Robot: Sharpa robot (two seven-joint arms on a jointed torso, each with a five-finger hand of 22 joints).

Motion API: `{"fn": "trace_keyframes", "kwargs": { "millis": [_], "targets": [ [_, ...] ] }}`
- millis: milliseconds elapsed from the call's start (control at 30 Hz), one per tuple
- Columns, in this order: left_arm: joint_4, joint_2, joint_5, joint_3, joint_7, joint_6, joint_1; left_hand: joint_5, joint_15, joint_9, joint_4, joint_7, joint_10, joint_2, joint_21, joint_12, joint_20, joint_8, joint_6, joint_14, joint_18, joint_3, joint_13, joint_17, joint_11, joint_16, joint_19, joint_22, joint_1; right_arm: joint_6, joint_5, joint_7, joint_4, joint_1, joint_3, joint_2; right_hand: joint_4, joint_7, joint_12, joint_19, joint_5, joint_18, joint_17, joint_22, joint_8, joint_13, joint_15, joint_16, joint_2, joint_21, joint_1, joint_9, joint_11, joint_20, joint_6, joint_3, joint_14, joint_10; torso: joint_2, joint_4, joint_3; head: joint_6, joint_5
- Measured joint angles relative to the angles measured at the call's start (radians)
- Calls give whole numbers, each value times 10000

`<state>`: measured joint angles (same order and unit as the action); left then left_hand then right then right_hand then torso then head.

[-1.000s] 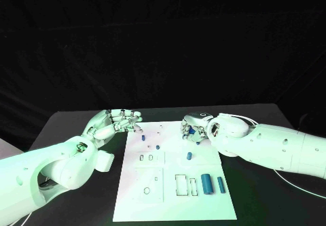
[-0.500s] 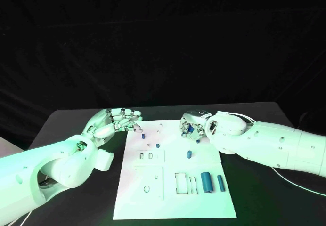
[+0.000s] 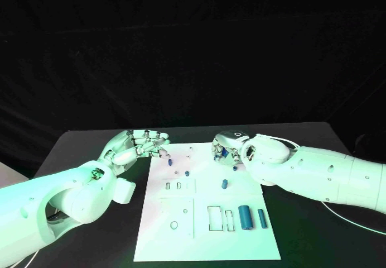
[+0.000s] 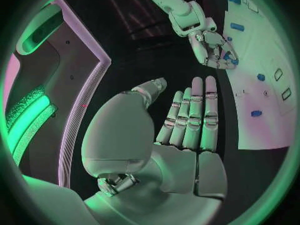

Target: Assemble the parts on the task board

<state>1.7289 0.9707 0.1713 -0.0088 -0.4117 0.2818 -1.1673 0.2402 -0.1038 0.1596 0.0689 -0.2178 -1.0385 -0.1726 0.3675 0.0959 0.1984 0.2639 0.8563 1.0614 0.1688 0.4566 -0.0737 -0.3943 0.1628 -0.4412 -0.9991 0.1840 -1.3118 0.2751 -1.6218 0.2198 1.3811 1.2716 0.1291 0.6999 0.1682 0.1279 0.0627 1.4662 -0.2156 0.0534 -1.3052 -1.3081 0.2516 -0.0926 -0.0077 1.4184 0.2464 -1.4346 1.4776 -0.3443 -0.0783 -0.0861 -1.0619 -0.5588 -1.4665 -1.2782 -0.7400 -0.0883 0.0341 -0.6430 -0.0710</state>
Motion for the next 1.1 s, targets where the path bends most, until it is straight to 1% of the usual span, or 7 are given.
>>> {"fn": "trace_keyframes", "kwargs": {
  "millis": [100, 200, 267, 533, 633, 833, 1100],
  "targets": [
    [-9, -4, -5, 0, 5, -15, 0, 0, 0, 0, 0, 0, 0, 0, 0, 0, 0, 0, 0, 0, 0, 0, 0, 0, 0, 0, 0, -1, 0, 256, -58, 96, 40, 0, 0, -32, -4, -12, 19, 1, -164, 0, -19, 0, 3, 2, -1, 0, -18, -79, 18, -76, 0, 1, -14, -2, 1, 1, -2, -6, -1, 10, 26],
    [-21, -7, -10, 0, 8, -29, 0, 0, 0, 9, 0, 0, 0, 0, 0, 0, 0, 0, 0, 0, 0, 0, 0, -18, 0, -49, 0, 15, 0, 518, -109, 176, 90, 1, -1, -70, -17, 23, 28, 1, -190, 0, -18, 0, 39, 2, -41, 0, -30, -79, 30, -110, -35, 1, -49, -15, 29, -34, -2, -11, -4, 16, 41],
    [-29, -9, -12, 0, 9, -43, 0, 0, -1, 9, 0, 0, 0, 0, -1, 0, 0, 0, 0, -1, 0, 0, 0, -18, 0, -49, 0, 14, 0, 700, -138, 219, 138, 3, -3, -94, -148, 23, 28, 1, -243, 0, -18, 0, 39, 6, -72, 0, -30, -100, 30, -125, -37, 1, -49, -110, 0, -35, -2, -11, -8, 26, 52],
    [-44, -13, -19, 0, 10, -96, 0, 0, -1, 9, 0, 0, 0, 0, -3, 0, 0, 0, 0, -1, 0, 0, 0, -28, 0, -48, 0, 14, 0, 1290, -243, 327, 185, 20, -7, -368, -213, 23, 26, 0, -273, 0, -17, 1, 77, 10, -73, 39, -30, -117, 30, -157, -37, 1, -49, -153, -1, -34, -12, -11, -8, 55, 98],
    [-52, -14, -21, 0, 9, -113, -1, 0, -1, 8, 0, 0, 0, 0, -2, 0, 0, 0, 0, -1, -1, 0, 0, -28, 0, -48, 0, 14, 0, 1490, -295, 346, 111, 25, -8, -559, -226, 23, 9, 1, -275, 0, -17, 2, 77, 11, -72, 39, -29, -117, 30, -157, -37, 1, -49, -166, -1, -34, -19, -12, -7, 66, 124],
    [-78, -21, -25, 0, 2, -133, -2, 0, -1, 8, 0, 0, 1, 43, 40, 0, 0, 0, 0, -1, 0, 0, 0, -38, 0, -48, 1, 26, -43, 1768, -390, 358, -239, 29, -8, -1020, -280, 22, -12, 0, -276, 0, -16, 3, 77, 11, -72, 39, -29, -178, 30, -170, -37, 1, -49, -167, -1, -34, -35, -31, -6, 92, 159],
    [-77, -52, -26, 3, -1, -142, -29, 0, 34, 7, 0, 0, 1, 43, 39, 0, 1, 0, 0, -38, 0, 0, 0, -54, 0, -48, 1, 35, -43, 1969, -474, 354, -686, 19, -11, -1519, -308, 22, -11, 0, -276, 0, -15, 4, 77, 11, -71, 39, -28, -178, 29, -183, -36, 0, -49, -195, -1, -33, -63, -100, -19, 81, 173]
  ]
}}
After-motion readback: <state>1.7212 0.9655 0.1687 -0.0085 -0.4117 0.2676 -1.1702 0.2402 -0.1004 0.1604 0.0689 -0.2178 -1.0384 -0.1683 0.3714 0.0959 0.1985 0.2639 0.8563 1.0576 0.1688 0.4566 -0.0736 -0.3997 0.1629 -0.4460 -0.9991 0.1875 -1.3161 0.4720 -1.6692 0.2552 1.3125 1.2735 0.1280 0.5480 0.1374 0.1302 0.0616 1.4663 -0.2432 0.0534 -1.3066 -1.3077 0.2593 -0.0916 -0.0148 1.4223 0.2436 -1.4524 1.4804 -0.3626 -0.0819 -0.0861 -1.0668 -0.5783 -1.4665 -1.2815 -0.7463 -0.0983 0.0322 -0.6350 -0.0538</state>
